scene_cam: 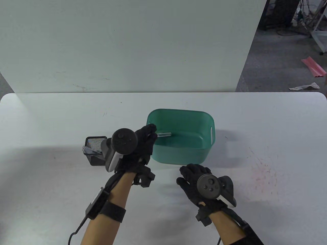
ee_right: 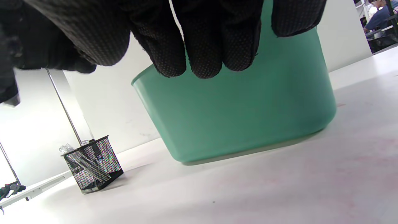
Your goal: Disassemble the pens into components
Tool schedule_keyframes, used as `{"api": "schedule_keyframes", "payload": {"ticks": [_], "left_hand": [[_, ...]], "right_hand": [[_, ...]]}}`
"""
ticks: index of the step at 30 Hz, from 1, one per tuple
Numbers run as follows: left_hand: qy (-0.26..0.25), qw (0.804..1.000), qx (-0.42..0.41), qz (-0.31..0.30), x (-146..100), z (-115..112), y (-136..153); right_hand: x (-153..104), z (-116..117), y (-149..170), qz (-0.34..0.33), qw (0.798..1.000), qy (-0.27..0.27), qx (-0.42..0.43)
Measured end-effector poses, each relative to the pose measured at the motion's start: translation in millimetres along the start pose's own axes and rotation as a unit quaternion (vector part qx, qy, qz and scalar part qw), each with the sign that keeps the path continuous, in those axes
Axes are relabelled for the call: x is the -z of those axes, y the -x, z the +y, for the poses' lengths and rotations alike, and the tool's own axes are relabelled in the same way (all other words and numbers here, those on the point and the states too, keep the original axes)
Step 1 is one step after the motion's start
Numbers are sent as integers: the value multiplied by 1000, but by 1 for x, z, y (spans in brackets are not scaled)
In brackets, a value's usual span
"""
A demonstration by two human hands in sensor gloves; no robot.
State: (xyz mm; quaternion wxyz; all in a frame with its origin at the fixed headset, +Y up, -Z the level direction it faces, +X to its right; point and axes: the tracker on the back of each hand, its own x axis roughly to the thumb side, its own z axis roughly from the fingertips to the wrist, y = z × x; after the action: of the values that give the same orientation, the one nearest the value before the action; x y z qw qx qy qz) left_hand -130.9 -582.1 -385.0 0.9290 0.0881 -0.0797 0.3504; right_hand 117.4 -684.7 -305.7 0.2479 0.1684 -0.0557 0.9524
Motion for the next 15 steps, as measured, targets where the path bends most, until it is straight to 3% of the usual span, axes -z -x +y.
{"api": "schedule_keyframes", "payload": {"ticks": [6,15], "left_hand": [[8,996,87,-30,19,-18,-28],[27,979,195,-50,34,-44,-40]], "right_hand": [[0,0,4,5,1000,-2,9],[0,-3,9,9,1000,-4,25]]}}
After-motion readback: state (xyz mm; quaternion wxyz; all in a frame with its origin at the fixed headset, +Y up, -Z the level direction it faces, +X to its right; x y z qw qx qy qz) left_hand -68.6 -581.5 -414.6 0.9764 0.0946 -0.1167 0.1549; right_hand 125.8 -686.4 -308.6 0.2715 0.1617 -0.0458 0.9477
